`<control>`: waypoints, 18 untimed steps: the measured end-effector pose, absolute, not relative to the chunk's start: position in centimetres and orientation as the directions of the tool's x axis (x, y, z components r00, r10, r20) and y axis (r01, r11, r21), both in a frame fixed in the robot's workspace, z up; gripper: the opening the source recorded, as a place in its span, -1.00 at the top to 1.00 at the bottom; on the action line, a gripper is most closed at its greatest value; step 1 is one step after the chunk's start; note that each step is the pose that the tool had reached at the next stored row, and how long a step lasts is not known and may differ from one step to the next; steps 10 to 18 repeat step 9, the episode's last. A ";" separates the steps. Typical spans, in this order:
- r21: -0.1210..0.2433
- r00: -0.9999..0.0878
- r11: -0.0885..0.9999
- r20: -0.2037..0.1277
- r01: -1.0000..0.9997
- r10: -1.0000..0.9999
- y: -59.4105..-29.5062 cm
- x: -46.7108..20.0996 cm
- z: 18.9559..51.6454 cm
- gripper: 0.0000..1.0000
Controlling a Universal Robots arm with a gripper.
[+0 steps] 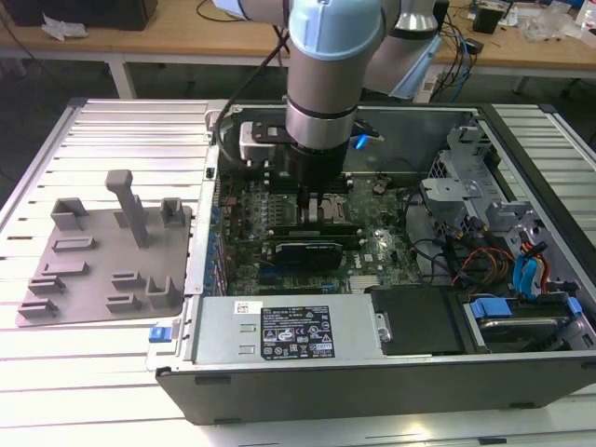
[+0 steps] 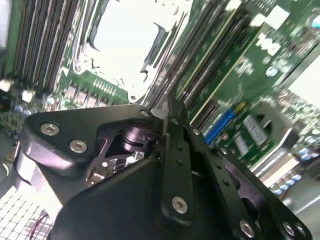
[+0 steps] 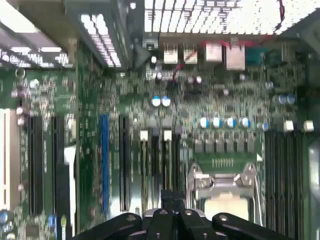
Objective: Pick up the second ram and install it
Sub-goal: 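Press down the second ram until it locks into place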
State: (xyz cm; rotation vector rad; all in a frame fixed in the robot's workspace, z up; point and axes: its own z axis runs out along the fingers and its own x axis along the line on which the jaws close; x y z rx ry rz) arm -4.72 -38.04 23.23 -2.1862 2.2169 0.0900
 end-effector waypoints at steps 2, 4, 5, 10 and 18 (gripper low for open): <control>0.022 -0.015 0.013 -0.060 -1.000 -0.998 -38.0 -4.5 24.8 0.84; 0.022 -0.015 0.013 -0.060 -1.000 -0.998 -38.0 -4.5 26.0 0.84; 0.022 -0.015 0.013 -0.060 -1.000 -0.998 -38.0 -4.5 26.2 0.84; 0.022 -0.015 0.013 -0.060 -1.000 -0.998 -38.0 -4.5 26.2 0.84; 0.022 -0.015 0.013 -0.060 -1.000 -0.998 -38.0 -4.5 26.2 0.84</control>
